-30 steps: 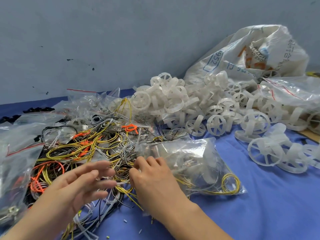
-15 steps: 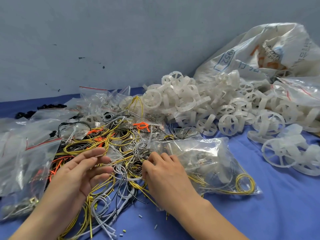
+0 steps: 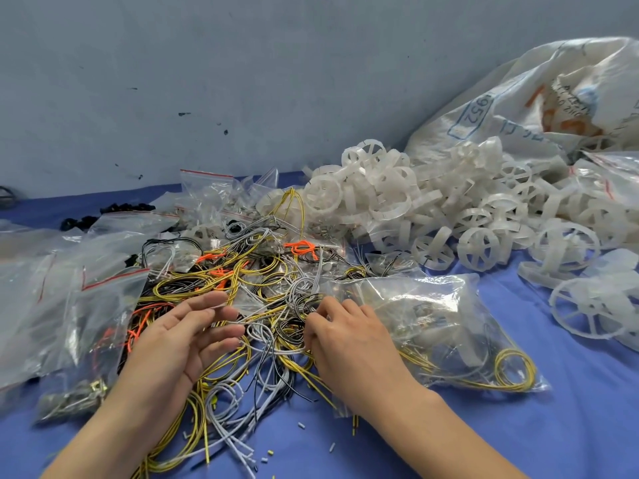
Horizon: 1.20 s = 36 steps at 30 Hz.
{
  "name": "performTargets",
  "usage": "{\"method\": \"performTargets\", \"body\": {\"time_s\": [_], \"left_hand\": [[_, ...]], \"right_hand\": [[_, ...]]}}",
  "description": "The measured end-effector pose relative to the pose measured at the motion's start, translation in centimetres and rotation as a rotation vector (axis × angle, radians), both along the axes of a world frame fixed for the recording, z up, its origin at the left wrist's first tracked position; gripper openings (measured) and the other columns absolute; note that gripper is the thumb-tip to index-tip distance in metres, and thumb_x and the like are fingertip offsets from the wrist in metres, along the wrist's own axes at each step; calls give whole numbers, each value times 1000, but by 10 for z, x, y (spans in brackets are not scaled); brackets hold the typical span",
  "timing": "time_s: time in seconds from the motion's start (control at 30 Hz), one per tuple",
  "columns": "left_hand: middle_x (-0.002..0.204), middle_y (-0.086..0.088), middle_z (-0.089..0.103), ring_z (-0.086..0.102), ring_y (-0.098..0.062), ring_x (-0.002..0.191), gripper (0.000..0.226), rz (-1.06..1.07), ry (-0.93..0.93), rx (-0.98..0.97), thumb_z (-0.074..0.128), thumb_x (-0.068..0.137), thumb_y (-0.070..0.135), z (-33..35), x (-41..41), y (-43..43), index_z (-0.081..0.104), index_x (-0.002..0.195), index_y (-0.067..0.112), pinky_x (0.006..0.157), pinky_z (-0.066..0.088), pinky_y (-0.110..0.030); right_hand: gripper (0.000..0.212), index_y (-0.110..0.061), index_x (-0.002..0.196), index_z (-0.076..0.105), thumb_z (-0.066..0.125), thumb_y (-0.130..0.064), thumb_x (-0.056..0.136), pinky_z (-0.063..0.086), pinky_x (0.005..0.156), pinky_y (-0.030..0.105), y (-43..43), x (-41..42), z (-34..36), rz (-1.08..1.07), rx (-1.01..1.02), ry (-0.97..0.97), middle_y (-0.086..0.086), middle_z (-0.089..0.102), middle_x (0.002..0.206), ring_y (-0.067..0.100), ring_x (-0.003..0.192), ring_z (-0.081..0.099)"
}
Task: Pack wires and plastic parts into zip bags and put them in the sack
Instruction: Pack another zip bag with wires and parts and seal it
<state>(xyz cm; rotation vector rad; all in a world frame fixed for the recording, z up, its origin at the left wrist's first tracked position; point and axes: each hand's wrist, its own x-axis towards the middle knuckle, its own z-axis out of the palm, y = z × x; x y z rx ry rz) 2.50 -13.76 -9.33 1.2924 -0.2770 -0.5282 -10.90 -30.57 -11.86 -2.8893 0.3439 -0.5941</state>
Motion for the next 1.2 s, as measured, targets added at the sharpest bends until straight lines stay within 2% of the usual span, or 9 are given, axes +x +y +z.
{"method": "performTargets", "body": {"time_s": [0.4,0.53,0.63,0.7,0.77,0.9,1.0,1.1,1.2], "left_hand": [[83,-11,73,72,-19,66,25,11,-21,-1,41,99,1,2,3,-3,65,102,8,53,58,-23],[86,-6,73,73,-19,76,26,53,-177,39,41,100,3,12,18,-15,66,101,11,58,59,-24],[95,1,72,70,-14,89,24,157,-528,212,45,100,9,30,46,-35,67,102,20,69,59,-27],[103,5,67,65,-14,95,23,215,-821,424,45,98,12,41,73,-52,63,108,22,77,54,-29],[115,2,61,58,-12,96,27,236,-996,646,42,99,13,46,104,-67,57,121,19,75,47,-24],[131,-12,56,60,-26,100,38,148,-913,1054,40,101,15,38,166,-72,45,138,11,83,52,-39],[120,-20,62,60,-34,99,40,18,-881,1330,39,102,23,23,190,-60,45,137,5,78,46,-36],[118,-21,62,58,-34,101,38,1,-934,1384,34,102,29,9,197,-51,54,125,6,84,47,-39],[128,-23,56,53,-37,111,43,31,-995,1407,31,101,31,3,199,-48,55,127,6,93,46,-43]], "right_hand": [[18,-21,100,62,44,-20,95,40,81,37,-2,0,-2,1,21,-8,0,55,104,24,91,50],[20,-21,101,62,42,-23,97,39,82,37,-8,8,-1,0,38,2,-1,53,103,23,93,49],[24,-22,103,61,39,-27,98,38,84,36,-14,13,0,1,59,16,-3,52,104,21,96,48],[24,-22,103,61,38,-28,98,39,85,36,-17,14,-1,6,63,30,-3,51,103,21,96,48],[23,-23,103,61,39,-28,98,39,85,35,-18,14,-1,20,65,44,-4,51,103,20,96,49],[23,-25,103,61,39,-29,98,39,85,34,-21,14,0,38,80,42,-5,52,103,19,96,49],[24,-25,103,60,37,-28,99,39,86,35,-21,14,1,39,79,53,-5,52,105,20,97,49],[24,-24,104,59,36,-27,99,40,86,37,-20,12,3,43,89,37,-5,55,106,21,98,51],[23,-23,106,56,34,-28,100,40,86,36,-16,9,6,40,32,-29,-5,59,106,22,95,53]]}}
